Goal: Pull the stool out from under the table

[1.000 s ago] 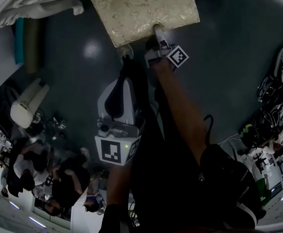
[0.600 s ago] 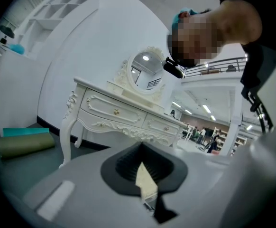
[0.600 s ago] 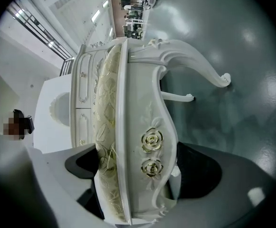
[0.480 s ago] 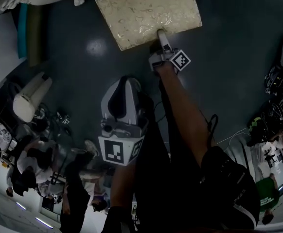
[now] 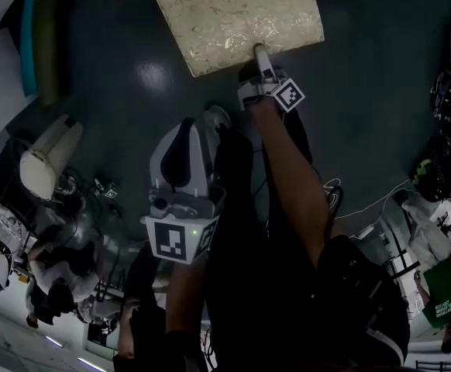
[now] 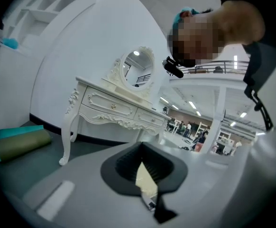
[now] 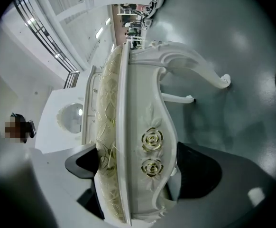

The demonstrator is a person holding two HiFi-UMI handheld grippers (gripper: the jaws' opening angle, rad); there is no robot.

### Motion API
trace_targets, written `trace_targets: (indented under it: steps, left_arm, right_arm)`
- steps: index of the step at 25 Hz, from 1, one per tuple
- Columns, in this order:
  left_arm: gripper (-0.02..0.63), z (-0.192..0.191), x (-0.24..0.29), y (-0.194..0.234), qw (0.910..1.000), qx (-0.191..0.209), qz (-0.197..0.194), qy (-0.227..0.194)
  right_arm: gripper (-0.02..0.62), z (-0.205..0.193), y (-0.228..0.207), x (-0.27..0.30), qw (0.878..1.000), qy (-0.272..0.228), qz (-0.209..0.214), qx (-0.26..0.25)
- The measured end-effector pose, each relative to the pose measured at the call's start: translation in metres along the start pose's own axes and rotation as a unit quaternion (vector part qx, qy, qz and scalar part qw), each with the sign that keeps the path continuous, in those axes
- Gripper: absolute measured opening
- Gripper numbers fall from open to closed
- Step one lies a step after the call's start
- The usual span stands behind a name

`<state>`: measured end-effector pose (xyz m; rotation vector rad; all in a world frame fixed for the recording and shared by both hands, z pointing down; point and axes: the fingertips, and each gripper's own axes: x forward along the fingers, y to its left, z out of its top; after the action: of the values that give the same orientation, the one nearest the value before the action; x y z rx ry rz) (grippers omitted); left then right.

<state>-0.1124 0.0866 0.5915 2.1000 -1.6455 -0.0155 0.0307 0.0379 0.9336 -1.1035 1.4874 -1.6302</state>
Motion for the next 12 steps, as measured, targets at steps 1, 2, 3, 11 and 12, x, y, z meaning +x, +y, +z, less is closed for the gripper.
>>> trace_targets:
  steps: [1,2,3,11,12]
  left_arm:
    - [0.006,-0.003,-0.006,0.001,1.0000,0.000,0.000,0.002]
    - [0.006,-0.005,-0.012,0.000,1.0000,0.002,-0.001,0.004]
    - [0.006,-0.007,-0.016,-0.002,1.0000,0.003,-0.005,0.007]
    - [0.006,-0.010,-0.024,-0.020,0.9993,0.006,-0.034,0.009]
    - [0.006,-0.010,-0.024,-0.022,0.9993,0.005,-0.036,0.009]
  right_arm:
    - [0.505,-0.004,-0.001,-0.008,1.000,-0.004,-0.001,0.003]
    - [0.505,-0.007,-0.002,-0.016,1.000,-0.007,-0.002,0.004]
    - [0.505,-0.010,-0.004,-0.023,1.000,-0.008,-0.004,0.004]
    - [0.514,-0.014,-0.010,-0.052,1.000,-0.009,-0.006,0.002]
    - [0.515,-0.014,-0.009,-0.051,1.000,-0.003,-0.003,0.000]
